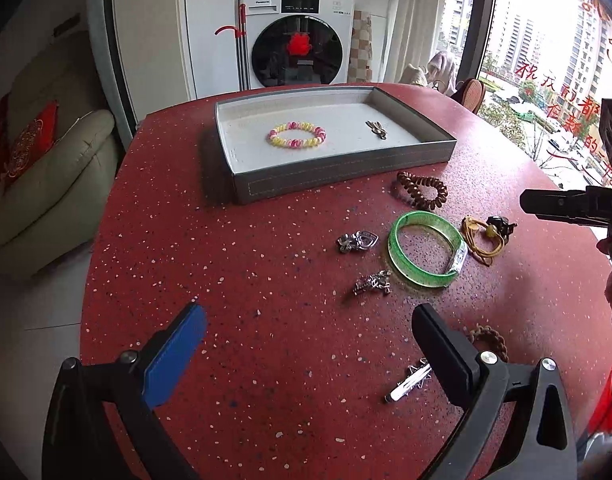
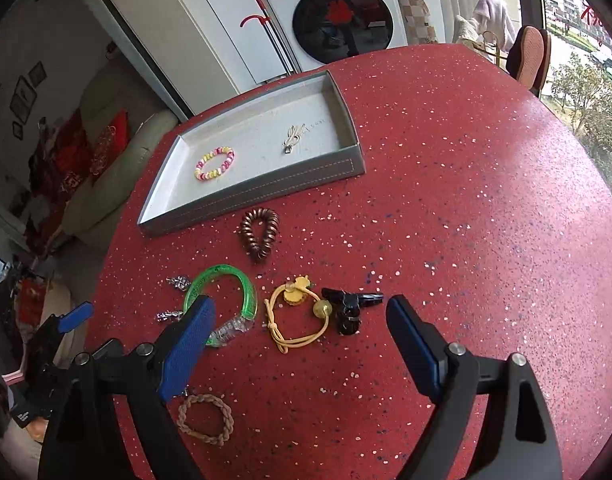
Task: Organize jewelry
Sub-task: 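Grasp the silver hair pin with the left tool while the right tool grasps the black hair clip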
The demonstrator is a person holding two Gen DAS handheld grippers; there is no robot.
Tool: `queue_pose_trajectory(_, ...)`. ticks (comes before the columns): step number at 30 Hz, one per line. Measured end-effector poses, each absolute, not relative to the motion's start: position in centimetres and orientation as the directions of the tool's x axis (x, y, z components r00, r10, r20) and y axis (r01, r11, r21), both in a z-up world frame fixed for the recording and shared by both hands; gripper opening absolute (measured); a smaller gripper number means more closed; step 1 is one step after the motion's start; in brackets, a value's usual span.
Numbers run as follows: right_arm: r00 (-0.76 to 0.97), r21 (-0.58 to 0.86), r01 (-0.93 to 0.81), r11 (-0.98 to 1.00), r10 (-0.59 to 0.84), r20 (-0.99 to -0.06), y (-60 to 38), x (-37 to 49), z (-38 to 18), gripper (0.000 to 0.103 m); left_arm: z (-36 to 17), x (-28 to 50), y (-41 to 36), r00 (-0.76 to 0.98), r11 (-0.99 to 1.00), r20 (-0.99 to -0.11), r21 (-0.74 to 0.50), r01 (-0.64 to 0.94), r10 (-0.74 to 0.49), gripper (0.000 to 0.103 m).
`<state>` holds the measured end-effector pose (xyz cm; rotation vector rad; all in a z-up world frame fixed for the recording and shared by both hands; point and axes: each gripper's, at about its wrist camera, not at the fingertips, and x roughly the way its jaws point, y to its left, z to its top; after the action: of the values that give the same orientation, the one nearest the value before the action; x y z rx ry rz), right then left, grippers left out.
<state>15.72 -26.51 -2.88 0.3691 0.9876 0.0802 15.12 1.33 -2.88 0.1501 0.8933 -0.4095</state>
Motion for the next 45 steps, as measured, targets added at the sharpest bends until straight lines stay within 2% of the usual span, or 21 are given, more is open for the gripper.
queue_pose_trajectory(12,0.497,0.185,0.138,0.973,0.094,-0.863,-27.2,13.6,-5.4,0.088,-4.2,11.9,-1.2,0.503,0.812,-0.808,0.054,0.581,-0.307,0.103)
queue_pose_trajectory(19,0.482,0.127,0.123,0.984,0.053,-0.874,-26.9,13.5,-5.9,0.075,-4.9,11.7,-2.0,0.487,0.792,-0.824,0.079,0.606,-0.29,0.103)
queue_pose_trajectory(27,0.492,0.087,0.107,0.99,0.023,-0.87,-26.1,14.3,-6.0,0.068,-5.6,12.3,-2.7,0.474,0.78,-0.834,0.087,0.619,-0.283,0.102)
queue_pose_trajectory(32,0.503,0.076,0.09,0.993,0.021,-0.864,-25.4,15.3,-5.9,0.059,-5.4,12.1,-3.5,0.468,0.767,-0.834,0.087,0.636,-0.293,0.093)
queue_pose_trajectory(38,0.511,0.059,0.084,0.995,0.008,-0.86,-24.8,16.4,-5.8,0.042,-5.1,11.7,-4.5,0.452,0.744,-0.836,0.082,0.663,-0.311,0.075)
queue_pose_trajectory(41,0.514,0.064,0.085,0.994,0.011,-0.858,-24.8,16.5,-5.8,0.031,-5.0,11.5,-4.9,0.436,0.732,-0.841,0.072,0.677,-0.321,0.064)
queue_pose_trajectory(42,0.515,0.068,0.085,0.994,0.014,-0.857,-24.8,16.6,-5.8,0.022,-5.0,11.4,-5.0,0.427,0.728,-0.843,0.064,0.683,-0.327,0.057)
queue_pose_trajectory(43,0.517,0.071,0.087,0.994,0.016,-0.856,-24.9,16.5,-5.8,0.019,-4.9,11.3,-5.0,0.418,0.724,-0.845,0.054,0.688,-0.334,0.047)
queue_pose_trajectory(45,0.52,0.077,0.092,0.993,0.018,-0.854,-25.0,16.5,-5.8,0.019,-4.9,11.1,-5.3,0.411,0.715,-0.845,0.051,0.697,-0.341,0.04)
